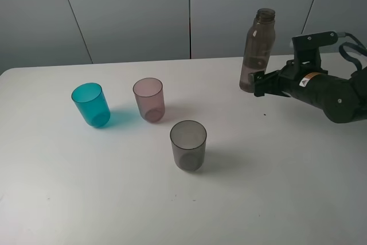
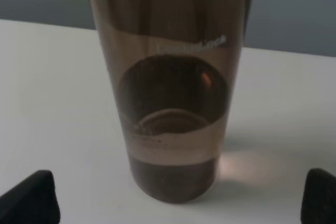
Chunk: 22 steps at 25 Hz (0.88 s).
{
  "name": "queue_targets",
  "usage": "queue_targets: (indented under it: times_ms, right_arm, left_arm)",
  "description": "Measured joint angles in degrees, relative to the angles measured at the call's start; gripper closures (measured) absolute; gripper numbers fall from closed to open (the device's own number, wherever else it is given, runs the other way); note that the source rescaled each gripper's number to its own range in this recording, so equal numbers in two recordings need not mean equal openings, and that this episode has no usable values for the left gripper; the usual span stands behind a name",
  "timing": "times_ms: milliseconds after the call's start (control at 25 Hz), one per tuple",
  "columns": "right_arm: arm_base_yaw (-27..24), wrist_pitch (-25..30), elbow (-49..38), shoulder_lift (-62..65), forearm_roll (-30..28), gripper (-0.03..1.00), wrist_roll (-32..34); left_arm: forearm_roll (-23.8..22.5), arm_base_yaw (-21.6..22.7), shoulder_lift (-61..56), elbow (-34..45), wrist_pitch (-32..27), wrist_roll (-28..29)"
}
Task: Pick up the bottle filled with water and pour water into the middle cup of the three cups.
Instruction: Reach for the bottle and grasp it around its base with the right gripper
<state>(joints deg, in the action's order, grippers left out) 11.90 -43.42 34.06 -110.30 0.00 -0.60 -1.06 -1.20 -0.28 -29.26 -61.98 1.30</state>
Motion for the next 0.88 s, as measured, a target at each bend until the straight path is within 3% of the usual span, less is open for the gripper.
queue_targets:
  times_ms: [880]
  right_arm:
    - [0.0, -0.8, 13.9, -10.6, -0.7, -0.03, 1.0]
  left_arm:
    - [0.0, 0.0, 0.0, 0.0, 0.0, -0.4]
